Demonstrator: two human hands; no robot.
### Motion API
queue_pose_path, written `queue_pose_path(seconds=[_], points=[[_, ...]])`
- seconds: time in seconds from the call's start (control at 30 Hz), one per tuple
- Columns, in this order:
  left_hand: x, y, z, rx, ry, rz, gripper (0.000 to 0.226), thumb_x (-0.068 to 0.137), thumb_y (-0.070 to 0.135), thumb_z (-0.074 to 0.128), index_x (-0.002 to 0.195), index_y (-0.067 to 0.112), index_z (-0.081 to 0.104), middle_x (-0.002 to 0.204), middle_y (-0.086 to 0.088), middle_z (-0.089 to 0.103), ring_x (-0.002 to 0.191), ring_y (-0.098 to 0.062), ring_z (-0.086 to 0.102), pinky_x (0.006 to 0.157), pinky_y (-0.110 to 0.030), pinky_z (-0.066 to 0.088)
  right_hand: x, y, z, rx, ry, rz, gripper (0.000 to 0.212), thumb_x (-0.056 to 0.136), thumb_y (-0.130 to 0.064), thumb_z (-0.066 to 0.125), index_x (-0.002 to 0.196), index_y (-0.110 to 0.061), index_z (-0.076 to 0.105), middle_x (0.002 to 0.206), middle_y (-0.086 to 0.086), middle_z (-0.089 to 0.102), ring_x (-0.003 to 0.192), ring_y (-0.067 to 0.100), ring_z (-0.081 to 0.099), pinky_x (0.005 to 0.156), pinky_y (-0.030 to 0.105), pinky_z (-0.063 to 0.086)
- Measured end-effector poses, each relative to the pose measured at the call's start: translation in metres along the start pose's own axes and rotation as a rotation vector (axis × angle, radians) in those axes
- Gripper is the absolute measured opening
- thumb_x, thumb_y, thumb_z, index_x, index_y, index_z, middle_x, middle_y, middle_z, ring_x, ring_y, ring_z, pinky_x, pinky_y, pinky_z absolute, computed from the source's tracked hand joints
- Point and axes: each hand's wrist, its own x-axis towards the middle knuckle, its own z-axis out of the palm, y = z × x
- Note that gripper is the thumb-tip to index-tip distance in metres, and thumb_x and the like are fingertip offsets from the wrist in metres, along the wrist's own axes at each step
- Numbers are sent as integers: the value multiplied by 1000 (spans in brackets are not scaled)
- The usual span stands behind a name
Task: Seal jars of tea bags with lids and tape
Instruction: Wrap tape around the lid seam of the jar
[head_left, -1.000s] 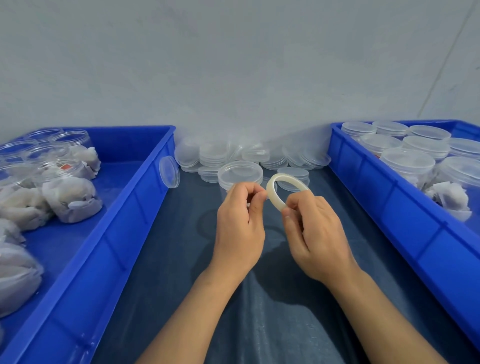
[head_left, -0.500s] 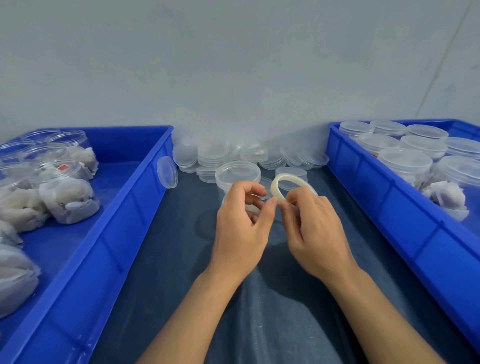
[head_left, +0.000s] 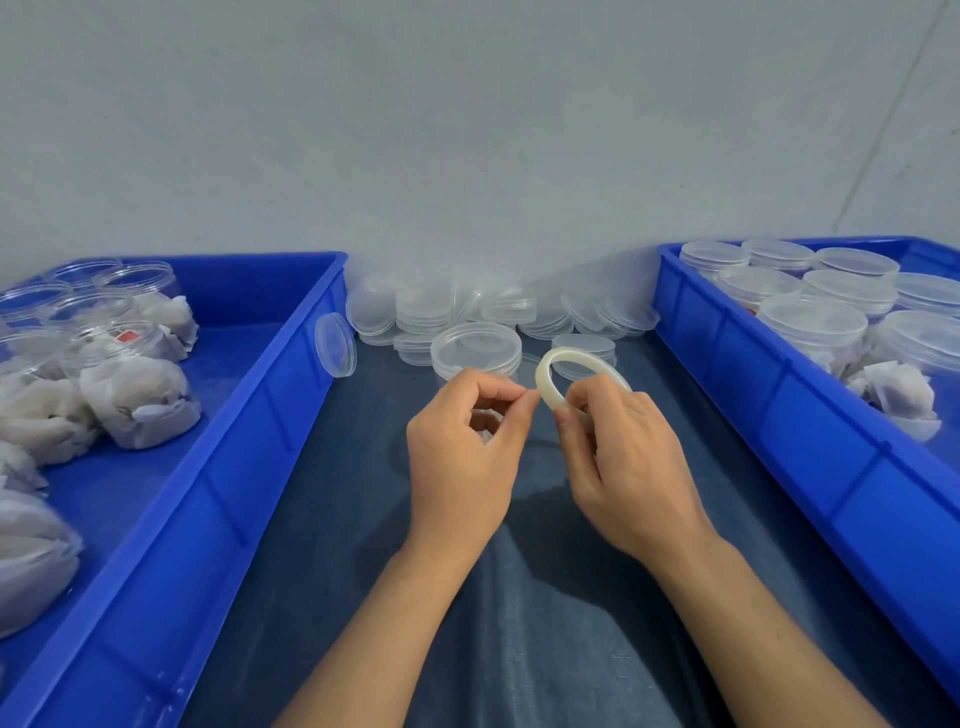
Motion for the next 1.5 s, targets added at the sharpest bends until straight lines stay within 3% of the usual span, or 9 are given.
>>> queue_pose_path(seconds=[0.2, 0.47, 0.57, 0.7, 1.07, 1.2, 1.37, 1.5], points=[[4, 2, -7, -24, 28, -71, 12, 94, 15, 81, 94, 24, 73, 89, 17, 75, 85, -8, 73, 75, -16, 55, 4, 5, 0, -8, 51, 47, 15, 105, -19, 57, 93, -12, 52, 75, -5, 53, 70, 19, 39, 66, 34, 30], [-1, 4, -4, -30, -52, -96, 35, 86, 28, 88, 117, 26, 71, 93, 8, 74, 84, -15, 72, 68, -14, 52, 3, 4, 1, -2, 64, -94, 15, 106, -21, 55, 95, -11, 54, 75, -3, 54, 68, 22, 44, 70, 38, 41], [0, 4, -4, 45, -41, -91, 28, 87, 27, 88, 112, 25, 75, 88, 9, 74, 81, -12, 72, 70, -12, 52, 3, 3, 0, -13, 51, -122, 17, 106, -22, 53, 94, -11, 54, 74, -4, 52, 67, 22, 43, 70, 40, 41], [2, 5, -8, 92, -9, -38, 1, 96, 19, 79, 95, 18, 78, 82, 13, 75, 80, -8, 72, 72, -12, 51, 2, 2, 1, -25, 27, -124, 19, 106, -25, 50, 93, -12, 54, 75, -3, 53, 69, 23, 44, 72, 41, 42], [0, 3, -9, 169, -8, 50, 10, 99, 14, 74, 89, 14, 73, 79, 10, 72, 76, -16, 68, 67, -23, 52, 8, -9, 3, -142, 92, -54, 11, 102, -23, 63, 102, -12, 60, 73, -2, 59, 69, 23, 51, 71, 35, 42], [2, -3, -12, 255, -2, 109, 12, 100, 13, 71, 88, 15, 69, 79, 12, 67, 72, -12, 62, 65, -26, 50, 15, -14, 7, -137, 77, 4, 18, 101, -25, 63, 113, -12, 60, 67, -5, 58, 67, 27, 56, 72, 38, 46], [3, -7, -17, 315, 17, 96, 14, 101, 14, 69, 88, 17, 66, 82, 13, 65, 75, -10, 58, 67, -18, 43, 25, -16, 10, -160, 70, 50, 27, 101, -30, 63, 120, -12, 58, 72, 3, 65, 73, 35, 60, 75, 41, 45], [5, -12, -20, 317, 60, 60, 10, 101, 13, 68, 91, 14, 66, 86, 7, 67, 79, -13, 60, 70, -28, 48, 34, -22, 12, -200, 64, 8, 31, 100, -29, 63, 125, -11, 59, 77, 4, 69, 78, 34, 63, 76, 38, 39]])
